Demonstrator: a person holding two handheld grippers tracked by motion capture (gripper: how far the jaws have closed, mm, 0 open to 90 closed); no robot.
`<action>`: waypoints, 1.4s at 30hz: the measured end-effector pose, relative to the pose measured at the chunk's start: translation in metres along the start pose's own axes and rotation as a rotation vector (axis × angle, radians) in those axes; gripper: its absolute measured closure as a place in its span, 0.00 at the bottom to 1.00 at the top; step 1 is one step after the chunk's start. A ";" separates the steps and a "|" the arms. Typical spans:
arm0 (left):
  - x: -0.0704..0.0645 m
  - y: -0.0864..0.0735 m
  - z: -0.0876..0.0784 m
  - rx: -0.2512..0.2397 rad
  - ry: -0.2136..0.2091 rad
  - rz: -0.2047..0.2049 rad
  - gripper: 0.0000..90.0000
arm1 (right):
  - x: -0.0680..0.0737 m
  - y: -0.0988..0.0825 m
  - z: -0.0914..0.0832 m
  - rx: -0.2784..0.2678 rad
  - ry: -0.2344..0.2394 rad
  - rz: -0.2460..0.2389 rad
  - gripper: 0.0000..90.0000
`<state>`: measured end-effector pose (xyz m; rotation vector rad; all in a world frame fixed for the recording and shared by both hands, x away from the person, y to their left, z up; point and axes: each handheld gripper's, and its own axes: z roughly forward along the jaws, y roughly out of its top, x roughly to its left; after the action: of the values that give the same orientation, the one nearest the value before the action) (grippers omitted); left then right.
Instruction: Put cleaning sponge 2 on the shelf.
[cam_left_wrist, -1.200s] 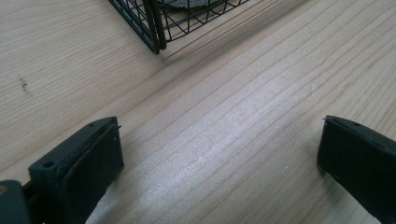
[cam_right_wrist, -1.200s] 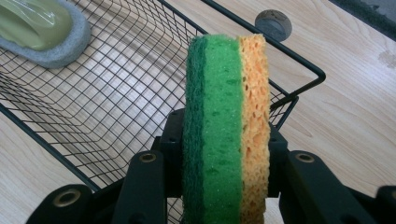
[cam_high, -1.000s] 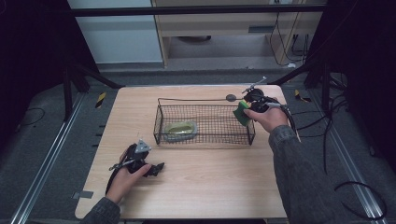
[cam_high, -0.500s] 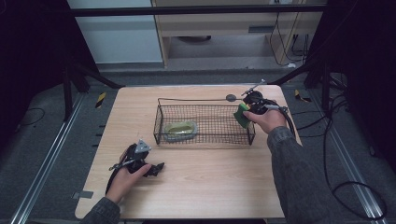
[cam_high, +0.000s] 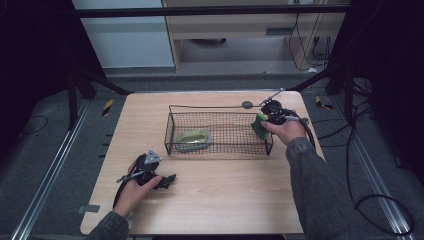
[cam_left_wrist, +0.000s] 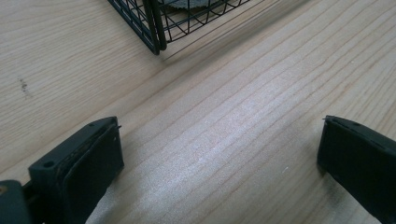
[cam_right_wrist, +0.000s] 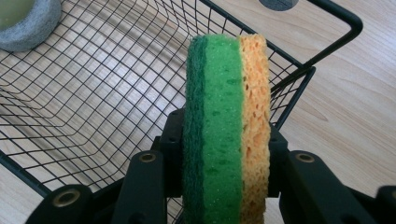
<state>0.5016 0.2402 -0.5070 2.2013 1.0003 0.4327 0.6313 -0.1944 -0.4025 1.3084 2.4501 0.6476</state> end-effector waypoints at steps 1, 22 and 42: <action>0.000 0.000 0.000 0.000 0.000 -0.001 0.00 | 0.000 0.000 0.001 0.002 -0.002 -0.001 0.71; 0.000 0.000 0.000 -0.001 -0.001 -0.003 0.00 | 0.006 0.000 0.016 0.037 -0.021 -0.020 0.70; 0.000 0.000 0.000 -0.001 -0.001 -0.003 0.00 | 0.004 0.000 0.015 0.039 -0.017 -0.016 0.68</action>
<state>0.5016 0.2401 -0.5072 2.1982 1.0022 0.4309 0.6357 -0.1868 -0.4156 1.3022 2.4689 0.5844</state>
